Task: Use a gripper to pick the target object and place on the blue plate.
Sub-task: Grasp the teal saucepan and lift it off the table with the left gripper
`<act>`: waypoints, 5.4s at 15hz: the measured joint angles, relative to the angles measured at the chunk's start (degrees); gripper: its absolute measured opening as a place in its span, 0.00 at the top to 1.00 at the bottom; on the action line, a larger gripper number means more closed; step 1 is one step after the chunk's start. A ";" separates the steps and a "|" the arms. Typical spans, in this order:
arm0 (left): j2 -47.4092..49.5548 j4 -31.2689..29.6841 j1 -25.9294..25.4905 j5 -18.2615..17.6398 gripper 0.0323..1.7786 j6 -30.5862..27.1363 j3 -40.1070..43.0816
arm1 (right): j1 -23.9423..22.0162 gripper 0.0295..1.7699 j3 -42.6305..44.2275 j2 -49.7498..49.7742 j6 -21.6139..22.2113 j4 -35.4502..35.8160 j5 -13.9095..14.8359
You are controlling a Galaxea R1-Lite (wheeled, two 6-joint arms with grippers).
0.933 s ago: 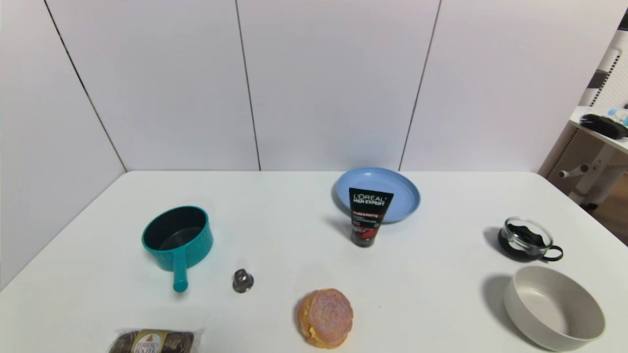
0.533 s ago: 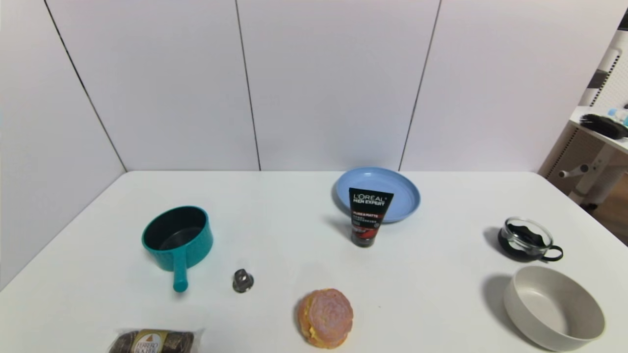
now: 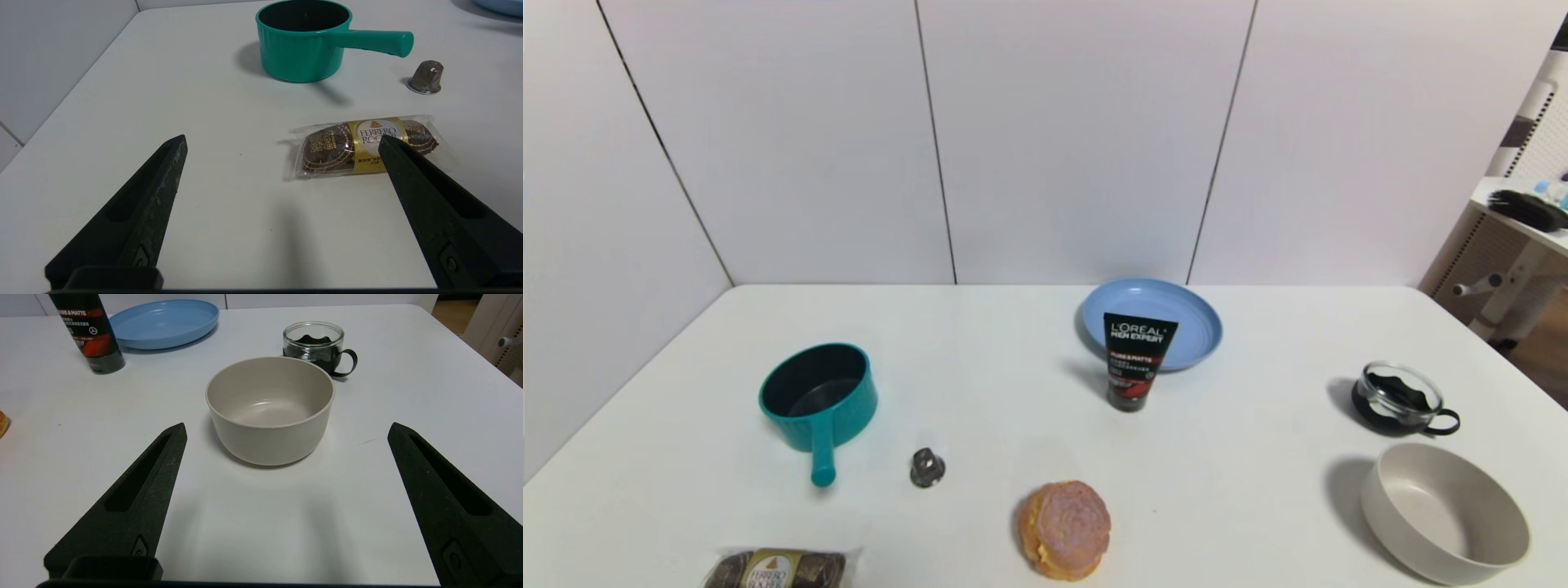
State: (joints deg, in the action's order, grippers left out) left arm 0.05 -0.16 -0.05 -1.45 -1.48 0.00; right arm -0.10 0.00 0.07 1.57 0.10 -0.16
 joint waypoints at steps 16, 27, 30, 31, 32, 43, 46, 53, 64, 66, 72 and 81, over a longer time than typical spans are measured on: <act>-26.78 9.41 0.12 0.49 0.05 -6.13 -23.09 | 0.00 0.04 0.00 0.00 -0.01 -0.02 0.00; -70.19 25.27 0.29 -9.51 0.05 -32.54 -66.71 | 0.00 0.04 0.00 0.00 -0.01 0.00 0.00; -76.97 33.67 2.33 -9.40 0.05 -27.99 -77.03 | 0.00 0.04 0.00 0.00 -0.01 0.00 0.00; -79.15 36.23 3.55 -8.91 0.05 -24.78 -79.71 | 0.00 0.04 0.00 0.00 0.00 0.00 0.02; -81.23 38.30 5.14 -7.78 0.05 -21.02 -81.84 | 0.00 0.04 0.00 0.00 0.00 -0.02 0.02; -97.67 62.20 29.67 29.83 0.05 30.71 -95.26 | 0.00 0.04 0.00 0.00 -0.04 -0.02 0.00; -99.94 67.02 33.51 29.53 0.05 43.95 -95.84 | 0.00 0.04 0.00 0.00 0.00 0.00 0.00; -102.11 67.27 34.28 25.09 0.05 54.92 -92.47 | 0.00 0.04 0.00 0.00 0.00 -0.02 0.00; -103.69 62.22 20.33 10.73 0.05 41.05 -89.72 | 0.00 0.04 0.00 0.00 -0.01 -0.02 0.00; -104.31 59.61 19.42 7.70 0.05 40.53 -88.33 | 0.00 0.04 0.00 0.00 0.00 -0.02 0.00; -106.30 58.45 19.04 6.88 0.05 41.05 -87.85 | 0.00 0.04 0.00 0.00 -0.01 0.01 0.00; -109.39 54.59 19.04 6.96 0.05 42.62 -87.96 | 0.00 0.04 0.00 0.00 0.00 0.00 0.00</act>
State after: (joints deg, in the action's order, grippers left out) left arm -109.34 54.43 18.99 5.51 41.14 -87.96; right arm -0.10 0.00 0.07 1.57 0.10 -0.16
